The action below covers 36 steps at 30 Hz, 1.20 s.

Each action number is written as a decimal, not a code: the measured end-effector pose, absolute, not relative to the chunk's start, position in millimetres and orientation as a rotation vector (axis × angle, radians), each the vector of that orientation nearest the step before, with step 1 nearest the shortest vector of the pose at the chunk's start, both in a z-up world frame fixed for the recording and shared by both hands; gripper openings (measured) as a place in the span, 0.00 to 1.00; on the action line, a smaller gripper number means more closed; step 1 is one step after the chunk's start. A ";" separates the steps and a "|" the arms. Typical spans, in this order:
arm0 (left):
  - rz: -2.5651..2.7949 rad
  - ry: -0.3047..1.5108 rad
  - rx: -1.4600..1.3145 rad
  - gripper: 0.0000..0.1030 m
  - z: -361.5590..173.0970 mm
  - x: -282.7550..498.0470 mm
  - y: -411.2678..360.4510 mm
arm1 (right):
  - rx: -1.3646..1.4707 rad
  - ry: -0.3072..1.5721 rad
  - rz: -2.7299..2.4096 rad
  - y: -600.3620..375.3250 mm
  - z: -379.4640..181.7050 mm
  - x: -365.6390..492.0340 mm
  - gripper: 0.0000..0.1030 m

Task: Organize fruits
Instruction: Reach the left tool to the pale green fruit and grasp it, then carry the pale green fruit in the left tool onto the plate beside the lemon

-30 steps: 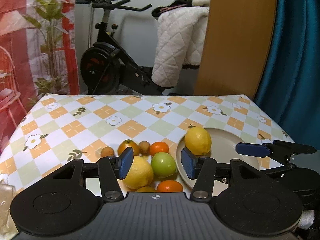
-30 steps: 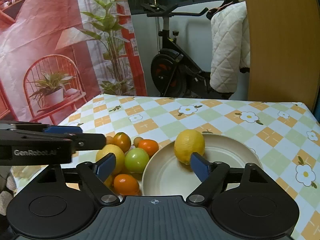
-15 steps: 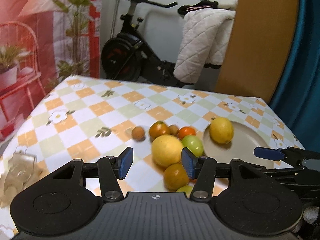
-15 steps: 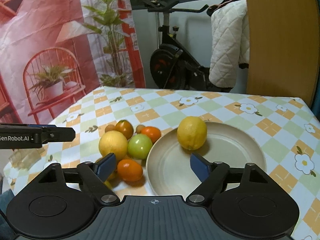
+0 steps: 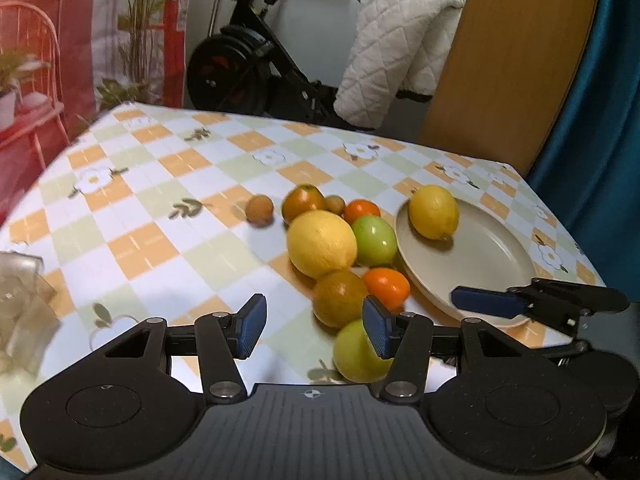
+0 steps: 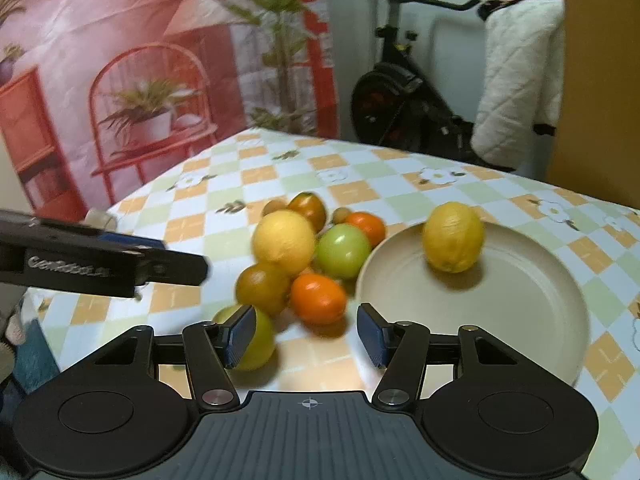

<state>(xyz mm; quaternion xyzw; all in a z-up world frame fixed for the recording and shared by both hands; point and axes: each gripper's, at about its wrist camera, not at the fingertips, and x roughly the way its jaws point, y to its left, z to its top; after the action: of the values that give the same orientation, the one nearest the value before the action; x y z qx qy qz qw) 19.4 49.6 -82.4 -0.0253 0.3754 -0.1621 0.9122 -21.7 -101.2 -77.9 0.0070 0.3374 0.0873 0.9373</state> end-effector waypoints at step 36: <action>-0.468 0.864 -0.066 0.46 -113.6 23.6 26.0 | 0.023 0.744 0.323 -82.4 -107.6 -12.9 0.40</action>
<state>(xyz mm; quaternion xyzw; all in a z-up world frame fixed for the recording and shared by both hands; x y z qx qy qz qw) 23.6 26.0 -113.6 -0.0315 0.4148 -0.2247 0.8812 -12.9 -82.4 -107.6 0.0113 0.3618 0.1569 0.9189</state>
